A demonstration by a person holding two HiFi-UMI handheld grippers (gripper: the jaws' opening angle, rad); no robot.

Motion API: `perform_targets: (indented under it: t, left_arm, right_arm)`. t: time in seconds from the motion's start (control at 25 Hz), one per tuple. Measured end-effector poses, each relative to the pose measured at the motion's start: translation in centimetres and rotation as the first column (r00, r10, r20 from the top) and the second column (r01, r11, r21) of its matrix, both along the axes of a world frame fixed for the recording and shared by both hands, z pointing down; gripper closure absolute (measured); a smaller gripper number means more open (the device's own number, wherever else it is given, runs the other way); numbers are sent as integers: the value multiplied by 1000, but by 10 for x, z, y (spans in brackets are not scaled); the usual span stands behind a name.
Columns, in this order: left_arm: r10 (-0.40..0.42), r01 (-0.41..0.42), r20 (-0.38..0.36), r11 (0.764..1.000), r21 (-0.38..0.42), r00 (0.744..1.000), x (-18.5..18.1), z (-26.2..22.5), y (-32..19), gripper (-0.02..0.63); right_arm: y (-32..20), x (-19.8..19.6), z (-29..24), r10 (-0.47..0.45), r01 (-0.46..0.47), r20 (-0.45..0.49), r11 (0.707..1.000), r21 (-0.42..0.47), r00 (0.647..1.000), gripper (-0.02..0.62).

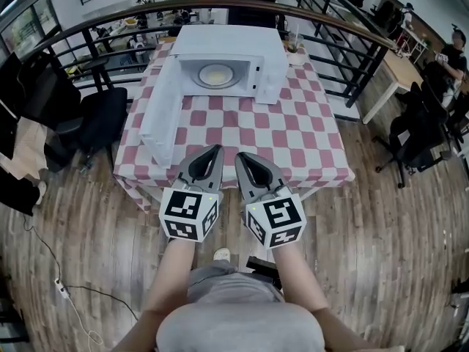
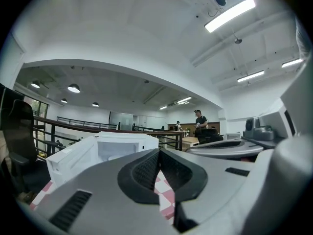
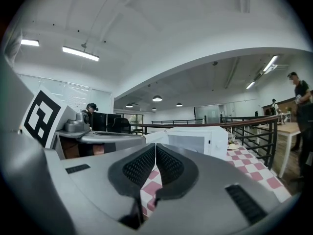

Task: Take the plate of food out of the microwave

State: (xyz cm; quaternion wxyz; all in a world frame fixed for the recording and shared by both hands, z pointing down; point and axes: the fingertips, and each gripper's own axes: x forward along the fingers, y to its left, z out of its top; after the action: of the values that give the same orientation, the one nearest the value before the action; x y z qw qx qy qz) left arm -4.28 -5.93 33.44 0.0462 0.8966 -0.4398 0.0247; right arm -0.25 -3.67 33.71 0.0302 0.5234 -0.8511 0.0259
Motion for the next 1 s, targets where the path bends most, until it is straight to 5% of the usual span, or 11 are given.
perform_targets:
  t: [1.0]
  left_arm:
    - [-11, 10, -16, 999, -52, 1000, -7, 21, -131, 601]
  right_arm:
    - [-132, 7, 18, 12, -13, -18, 998, -62, 1000, 569]
